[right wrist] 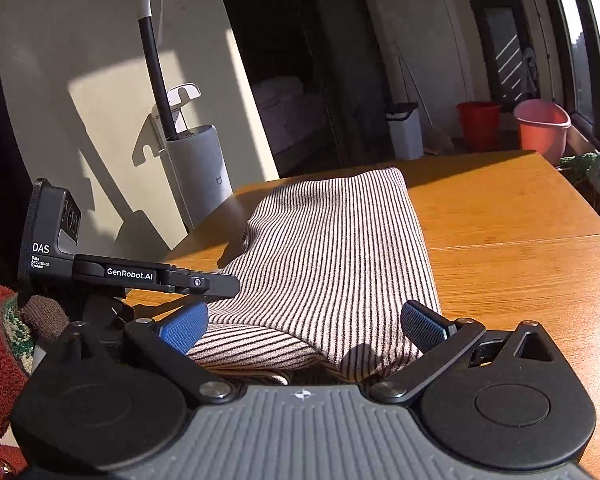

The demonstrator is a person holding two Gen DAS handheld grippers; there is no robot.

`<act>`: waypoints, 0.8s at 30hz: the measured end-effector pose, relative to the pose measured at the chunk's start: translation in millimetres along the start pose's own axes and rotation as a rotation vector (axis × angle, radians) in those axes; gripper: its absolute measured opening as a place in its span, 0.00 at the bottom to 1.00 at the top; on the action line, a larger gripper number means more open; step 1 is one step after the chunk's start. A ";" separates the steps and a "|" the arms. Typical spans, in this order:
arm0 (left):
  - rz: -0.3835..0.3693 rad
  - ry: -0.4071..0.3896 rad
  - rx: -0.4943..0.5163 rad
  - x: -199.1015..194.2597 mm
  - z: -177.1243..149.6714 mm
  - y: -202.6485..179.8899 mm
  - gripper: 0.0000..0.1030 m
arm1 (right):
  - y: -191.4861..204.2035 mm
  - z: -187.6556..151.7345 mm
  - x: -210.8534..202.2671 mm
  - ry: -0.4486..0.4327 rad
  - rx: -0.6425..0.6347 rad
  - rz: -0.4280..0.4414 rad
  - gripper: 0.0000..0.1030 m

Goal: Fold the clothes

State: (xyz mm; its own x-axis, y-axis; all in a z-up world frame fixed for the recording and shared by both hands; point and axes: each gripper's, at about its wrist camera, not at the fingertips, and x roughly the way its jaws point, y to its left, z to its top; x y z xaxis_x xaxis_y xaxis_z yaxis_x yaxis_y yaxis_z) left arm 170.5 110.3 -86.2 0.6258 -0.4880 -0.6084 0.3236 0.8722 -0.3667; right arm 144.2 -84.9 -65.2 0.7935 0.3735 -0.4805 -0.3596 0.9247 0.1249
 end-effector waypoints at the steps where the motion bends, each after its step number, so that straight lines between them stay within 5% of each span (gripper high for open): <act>1: 0.003 -0.004 0.002 -1.5 0.4 1.0 0.84 | -0.7 5.2 -4.9 -0.015 -0.040 -0.010 0.85; 3: 0.020 -0.013 0.014 -3.8 1.8 0.3 0.84 | 0.1 12.0 -0.3 0.035 -0.058 0.018 0.63; 5: 0.035 -0.027 0.034 -7.2 2.7 -3.8 0.84 | 4.5 5.8 8.8 0.075 -0.125 0.019 0.60; 10: 0.123 -0.055 0.125 -15.7 6.2 -19.8 0.85 | 17.5 -15.6 22.8 0.169 -0.262 0.060 0.66; 13: 0.158 -0.064 0.190 -19.5 9.8 -29.1 0.88 | 30.1 -20.8 22.1 0.157 -0.380 0.068 0.86; 20: 0.134 -0.071 0.224 -24.0 12.2 -36.6 0.89 | 59.6 -32.9 20.3 0.127 -0.654 0.085 0.85; 22: 0.134 -0.076 0.231 -27.7 11.5 -36.3 0.89 | 68.0 -36.4 19.8 0.118 -0.733 0.090 0.75; 23: 0.134 -0.079 0.234 -29.8 11.1 -36.0 0.90 | 66.3 -34.2 21.7 0.126 -0.716 0.101 0.55; 24: 0.135 -0.084 0.241 -33.9 10.7 -35.3 0.91 | 57.0 -27.2 26.3 0.149 -0.628 0.123 0.50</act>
State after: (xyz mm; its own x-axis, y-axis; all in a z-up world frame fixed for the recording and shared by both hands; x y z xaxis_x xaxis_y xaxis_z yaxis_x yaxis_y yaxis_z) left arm 145.5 96.4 -45.0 0.7280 -0.3716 -0.5761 0.3867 0.9165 -0.1026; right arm 131.2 -24.4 -94.4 0.6677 0.4181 -0.6159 -0.6978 0.6398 -0.3222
